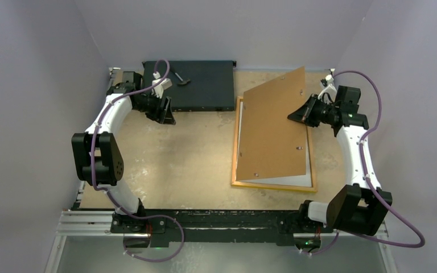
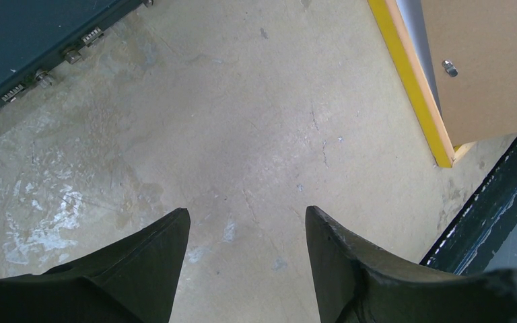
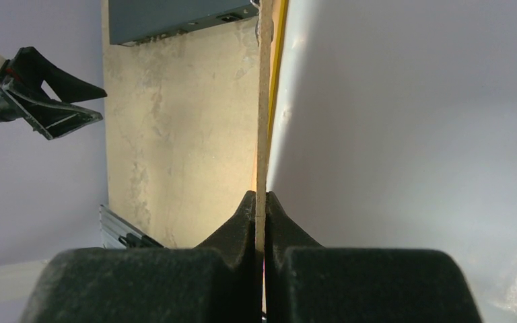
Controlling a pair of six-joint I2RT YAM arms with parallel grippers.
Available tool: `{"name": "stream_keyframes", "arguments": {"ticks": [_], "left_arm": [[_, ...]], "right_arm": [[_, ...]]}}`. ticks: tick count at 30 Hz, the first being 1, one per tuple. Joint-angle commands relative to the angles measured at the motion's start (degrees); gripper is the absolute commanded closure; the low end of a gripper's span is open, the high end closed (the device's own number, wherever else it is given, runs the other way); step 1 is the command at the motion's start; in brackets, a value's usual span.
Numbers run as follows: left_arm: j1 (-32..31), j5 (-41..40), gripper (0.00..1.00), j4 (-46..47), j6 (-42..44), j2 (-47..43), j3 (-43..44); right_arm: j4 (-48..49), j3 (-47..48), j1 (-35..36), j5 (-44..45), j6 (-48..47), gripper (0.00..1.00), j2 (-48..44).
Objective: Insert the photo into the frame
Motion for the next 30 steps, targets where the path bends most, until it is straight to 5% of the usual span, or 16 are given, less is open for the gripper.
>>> {"name": "stream_keyframes", "arguments": {"ticks": [1, 21, 30], "left_arm": [[-0.3, 0.6, 0.38, 0.8, 0.2, -1.6, -0.2], [-1.6, 0.3, 0.37, 1.8, -1.0, -1.0, -0.2], [-1.8, 0.2, 0.38, 2.1, -1.2, -0.5, 0.0]], "right_arm": [[3.0, -0.5, 0.1, -1.8, -1.3, 1.00, 0.1], [3.6, -0.3, 0.1, 1.5, -4.2, 0.92, 5.9], [4.4, 1.8, 0.1, 2.4, -4.7, 0.77, 8.1]]}}
